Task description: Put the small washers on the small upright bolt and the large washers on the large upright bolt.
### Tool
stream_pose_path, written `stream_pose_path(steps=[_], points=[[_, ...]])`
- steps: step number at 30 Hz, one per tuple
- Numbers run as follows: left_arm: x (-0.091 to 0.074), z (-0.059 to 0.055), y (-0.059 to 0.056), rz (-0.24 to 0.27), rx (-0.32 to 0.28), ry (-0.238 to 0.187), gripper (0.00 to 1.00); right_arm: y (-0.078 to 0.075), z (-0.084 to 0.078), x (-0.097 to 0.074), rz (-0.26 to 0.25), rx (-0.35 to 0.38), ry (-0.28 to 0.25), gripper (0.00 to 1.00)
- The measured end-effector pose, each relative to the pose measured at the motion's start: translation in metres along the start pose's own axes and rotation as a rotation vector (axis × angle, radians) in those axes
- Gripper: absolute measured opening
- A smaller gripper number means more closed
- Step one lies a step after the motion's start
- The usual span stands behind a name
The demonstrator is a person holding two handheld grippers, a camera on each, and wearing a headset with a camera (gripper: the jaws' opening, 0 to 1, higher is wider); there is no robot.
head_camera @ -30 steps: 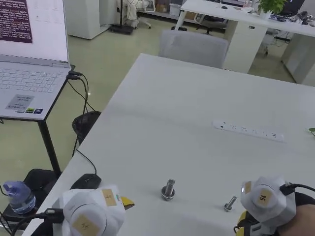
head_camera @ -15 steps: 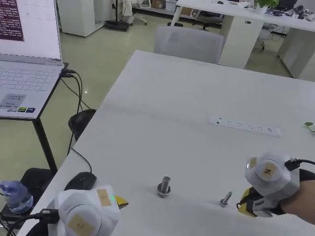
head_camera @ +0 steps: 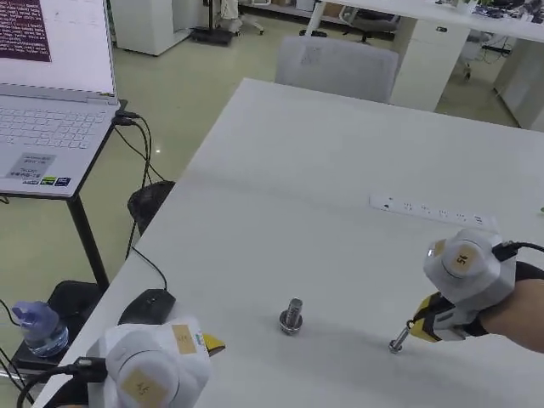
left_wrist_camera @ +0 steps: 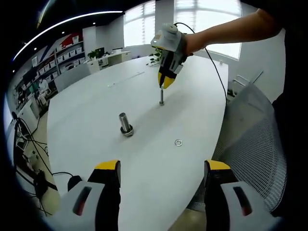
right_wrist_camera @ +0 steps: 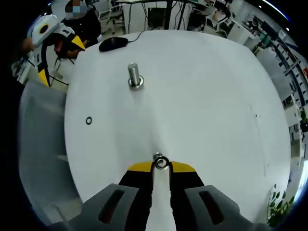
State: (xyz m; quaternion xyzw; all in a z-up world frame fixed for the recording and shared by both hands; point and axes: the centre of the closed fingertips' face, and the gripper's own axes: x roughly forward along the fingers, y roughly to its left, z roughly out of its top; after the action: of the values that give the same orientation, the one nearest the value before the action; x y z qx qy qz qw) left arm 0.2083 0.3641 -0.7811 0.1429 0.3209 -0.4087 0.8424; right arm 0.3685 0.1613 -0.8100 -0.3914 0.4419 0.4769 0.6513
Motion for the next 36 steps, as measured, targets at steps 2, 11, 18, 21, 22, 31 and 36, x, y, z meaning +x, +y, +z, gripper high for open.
stream_pose_path(steps=[2,11,18,21,22,31,36], points=[[0.0,0.0,0.002,0.003,-0.004,-0.001,0.7,0.0,-0.001,0.003,0.006,-0.004,0.008,0.13],[0.001,0.001,0.005,0.005,-0.018,-0.01,0.7,0.003,-0.003,0.01,0.022,-0.016,0.027,0.13],[-0.001,0.0,0.006,0.006,-0.025,-0.009,0.7,0.003,-0.006,0.02,0.028,-0.024,0.034,0.13],[-0.001,-0.002,0.007,0.013,-0.029,-0.006,0.71,0.003,-0.007,0.023,0.032,-0.028,0.036,0.13],[-0.001,-0.002,0.007,0.01,-0.029,-0.007,0.71,0.004,-0.007,0.024,0.033,-0.03,0.037,0.13],[0.0,-0.009,0.004,0.013,-0.033,0.011,0.71,0.006,-0.009,0.036,0.043,-0.045,0.052,0.13],[-0.001,-0.01,0.003,0.013,-0.036,0.012,0.71,0.006,-0.013,0.046,0.056,-0.049,0.064,0.13]])
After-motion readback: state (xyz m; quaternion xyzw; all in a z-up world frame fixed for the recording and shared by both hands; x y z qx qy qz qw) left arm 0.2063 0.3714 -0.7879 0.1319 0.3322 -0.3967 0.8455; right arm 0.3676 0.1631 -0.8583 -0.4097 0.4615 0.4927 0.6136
